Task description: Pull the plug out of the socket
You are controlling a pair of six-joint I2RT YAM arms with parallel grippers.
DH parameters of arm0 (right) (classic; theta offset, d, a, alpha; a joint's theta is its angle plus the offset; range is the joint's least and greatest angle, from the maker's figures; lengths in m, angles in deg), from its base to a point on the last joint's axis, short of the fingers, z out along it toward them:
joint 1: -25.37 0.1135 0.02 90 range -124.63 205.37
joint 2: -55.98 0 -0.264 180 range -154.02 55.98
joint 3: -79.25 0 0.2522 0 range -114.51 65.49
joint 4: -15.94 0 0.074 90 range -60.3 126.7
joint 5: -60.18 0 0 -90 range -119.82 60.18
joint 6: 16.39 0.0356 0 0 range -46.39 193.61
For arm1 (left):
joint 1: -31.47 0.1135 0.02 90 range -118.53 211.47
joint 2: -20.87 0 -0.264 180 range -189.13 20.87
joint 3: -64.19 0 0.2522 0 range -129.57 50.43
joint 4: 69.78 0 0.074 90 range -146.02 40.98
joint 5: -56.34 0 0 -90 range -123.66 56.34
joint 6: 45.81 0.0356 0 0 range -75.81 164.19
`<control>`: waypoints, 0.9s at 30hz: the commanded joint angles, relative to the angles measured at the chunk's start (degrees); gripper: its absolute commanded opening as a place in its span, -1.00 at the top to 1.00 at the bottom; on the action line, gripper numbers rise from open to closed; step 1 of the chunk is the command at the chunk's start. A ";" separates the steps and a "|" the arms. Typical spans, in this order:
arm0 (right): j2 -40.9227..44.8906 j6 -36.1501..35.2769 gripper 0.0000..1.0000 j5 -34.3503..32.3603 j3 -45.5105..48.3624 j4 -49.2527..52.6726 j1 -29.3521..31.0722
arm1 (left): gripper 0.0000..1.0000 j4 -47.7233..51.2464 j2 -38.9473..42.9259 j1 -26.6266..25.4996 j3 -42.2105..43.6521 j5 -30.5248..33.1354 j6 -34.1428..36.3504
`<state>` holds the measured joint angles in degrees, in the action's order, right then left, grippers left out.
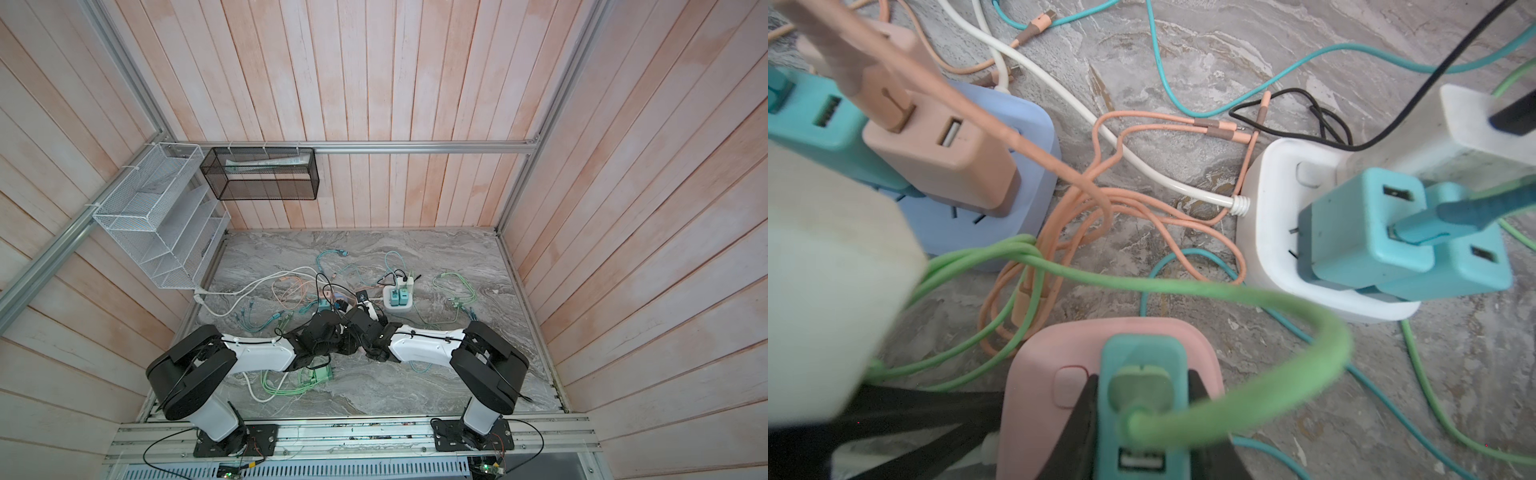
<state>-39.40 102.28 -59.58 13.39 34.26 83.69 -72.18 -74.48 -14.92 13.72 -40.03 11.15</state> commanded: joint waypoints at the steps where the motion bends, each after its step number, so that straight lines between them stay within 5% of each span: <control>1: -0.78 2.67 1.00 9.81 -4.49 -10.60 4.62 | -0.01 11.07 -5.15 -1.43 1.93 -2.22 2.19; 27: 7.54 3.33 1.00 10.56 1.29 -14.11 0.47 | -0.02 11.24 -6.10 -1.42 1.75 -2.39 2.36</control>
<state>-34.57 102.89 -57.24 16.39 32.16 82.47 -72.71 -75.14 -14.94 13.39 -40.84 11.39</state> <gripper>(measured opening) 0.252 0.510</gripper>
